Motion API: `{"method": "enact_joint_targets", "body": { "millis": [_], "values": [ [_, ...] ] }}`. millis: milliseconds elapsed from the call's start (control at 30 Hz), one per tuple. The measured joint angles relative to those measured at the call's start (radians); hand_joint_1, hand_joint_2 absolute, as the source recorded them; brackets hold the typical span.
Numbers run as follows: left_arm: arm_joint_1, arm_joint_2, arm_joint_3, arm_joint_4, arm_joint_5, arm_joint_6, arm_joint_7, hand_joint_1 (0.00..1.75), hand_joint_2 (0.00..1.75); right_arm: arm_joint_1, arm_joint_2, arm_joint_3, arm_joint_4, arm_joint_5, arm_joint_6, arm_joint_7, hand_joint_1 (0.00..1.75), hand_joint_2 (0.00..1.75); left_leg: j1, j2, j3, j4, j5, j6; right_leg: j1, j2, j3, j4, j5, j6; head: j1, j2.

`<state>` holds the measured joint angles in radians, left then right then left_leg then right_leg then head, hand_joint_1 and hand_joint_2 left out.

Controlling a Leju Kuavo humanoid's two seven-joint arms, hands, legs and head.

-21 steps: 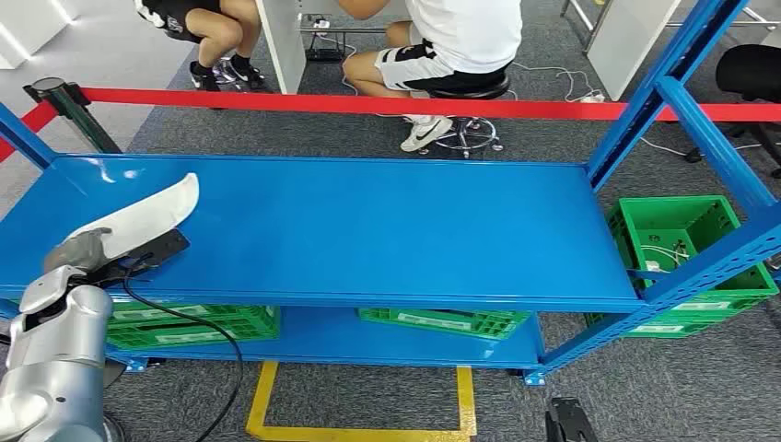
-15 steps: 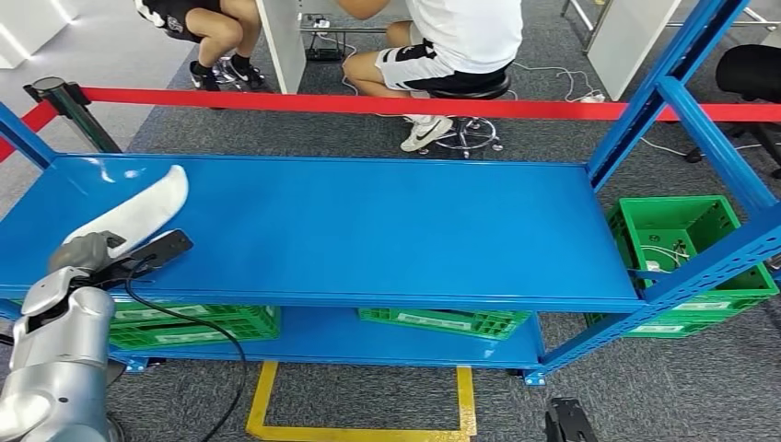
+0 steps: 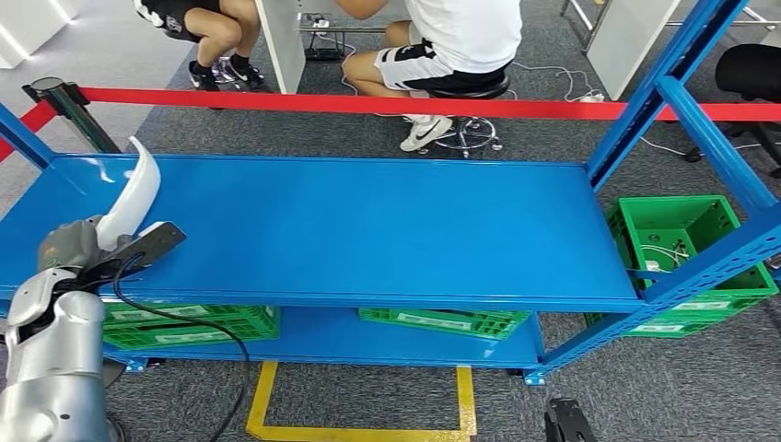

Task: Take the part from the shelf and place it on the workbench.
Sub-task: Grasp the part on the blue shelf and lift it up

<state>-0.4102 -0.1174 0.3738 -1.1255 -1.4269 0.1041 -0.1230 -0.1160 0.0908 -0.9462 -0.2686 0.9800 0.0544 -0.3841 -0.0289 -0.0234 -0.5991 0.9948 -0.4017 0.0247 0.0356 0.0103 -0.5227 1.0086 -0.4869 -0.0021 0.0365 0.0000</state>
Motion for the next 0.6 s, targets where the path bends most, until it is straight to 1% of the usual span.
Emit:
{"method": "enact_joint_targets", "body": {
  "millis": [133,300,367,467,600],
  "values": [
    [0.033,-0.014,-0.018,-0.07,0.03,0.0,-0.018,1.75,1.75,0.002,0.0,-0.001,0.0,0.0,-0.001,-0.003,0.0,0.0,0.0,0.0,0.0,0.0,0.0,0.0,0.0,0.0,0.0,0.0,0.0,0.0,0.0,0.0],
    [0.098,-0.038,-0.062,-0.188,0.17,-0.021,-0.095,1.75,1.75,0.007,0.0,-0.006,0.0,-0.002,-0.003,-0.009,0.0,0.0,0.0,0.0,0.0,0.0,-0.001,0.0,0.0,0.0,0.0,-0.001,0.0,0.0,0.0,0.0],
    [0.139,-0.054,-0.098,-0.257,0.202,-0.029,-0.111,1.75,1.75,0.012,0.0,-0.012,0.0,-0.004,-0.004,-0.014,0.0,0.0,0.0,0.0,0.0,0.0,-0.001,0.0,-0.001,0.0,0.0,-0.001,-0.001,0.001,0.0,0.0],
    [0.204,-0.071,-0.175,-0.363,0.195,-0.018,-0.113,1.75,1.75,0.017,0.0,-0.023,0.0,-0.008,0.0,-0.03,0.0,0.0,-0.002,0.0,0.0,0.0,-0.002,0.002,-0.002,0.0,0.001,-0.002,-0.001,0.002,0.0,0.0],
    [0.27,-0.076,-0.288,-0.472,0.174,0.002,-0.108,1.75,1.75,0.02,0.0,-0.038,0.001,-0.021,0.021,-0.056,0.0,0.0,-0.004,0.0,0.0,0.001,-0.005,0.005,-0.005,0.0,0.001,-0.003,-0.002,0.005,0.0,0.0]
  ]
}}
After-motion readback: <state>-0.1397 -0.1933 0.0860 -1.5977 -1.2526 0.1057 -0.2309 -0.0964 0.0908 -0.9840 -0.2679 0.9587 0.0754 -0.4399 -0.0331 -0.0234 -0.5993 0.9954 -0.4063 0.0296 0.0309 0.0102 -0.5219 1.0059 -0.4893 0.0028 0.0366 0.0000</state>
